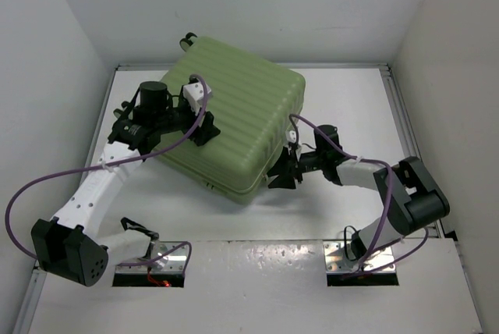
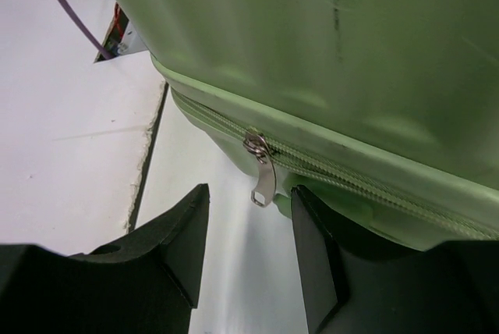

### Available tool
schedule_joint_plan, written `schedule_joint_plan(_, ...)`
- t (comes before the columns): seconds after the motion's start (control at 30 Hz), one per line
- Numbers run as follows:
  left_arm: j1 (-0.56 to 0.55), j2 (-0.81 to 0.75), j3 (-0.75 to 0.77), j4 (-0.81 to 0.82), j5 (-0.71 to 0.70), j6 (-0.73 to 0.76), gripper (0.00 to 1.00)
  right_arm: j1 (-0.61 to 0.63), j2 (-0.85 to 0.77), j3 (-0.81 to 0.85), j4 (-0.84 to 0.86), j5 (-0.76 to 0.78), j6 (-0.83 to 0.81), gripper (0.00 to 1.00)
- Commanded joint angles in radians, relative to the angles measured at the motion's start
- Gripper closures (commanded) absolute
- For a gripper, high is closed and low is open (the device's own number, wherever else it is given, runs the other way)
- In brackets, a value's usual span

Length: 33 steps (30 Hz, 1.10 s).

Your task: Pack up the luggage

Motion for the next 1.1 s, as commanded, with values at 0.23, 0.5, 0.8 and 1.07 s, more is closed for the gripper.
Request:
schedule_joint_plan(0.23, -0.027, 0.023, -0.065, -0.062, -0.029, 0.003, 0.21, 0.041, 0.059, 0.050, 0.176, -0.055, 0.073, 0.53)
schedule_joint_plan(0.5, -0.027, 0.023, -0.074, -0.053, -0.029, -0.007, 0.21, 0.059, 0.085, 0.049, 0.258, -0.011, 0.160, 0.68)
schedule_joint_plan(0.8, -0.036, 0.023, -0.092, -0.053, -0.040, -0.016, 0.21, 0.015, 0.025, 0.009, 0.276, 0.064, 0.223, 1.00)
schedule_joint_plan(1.07, -0.036, 0.023, -0.111, -0.053, -0.072, -0.016, 0.22, -0.096, -0.051, -0.010, 0.242, 0.110, 0.233, 1.00)
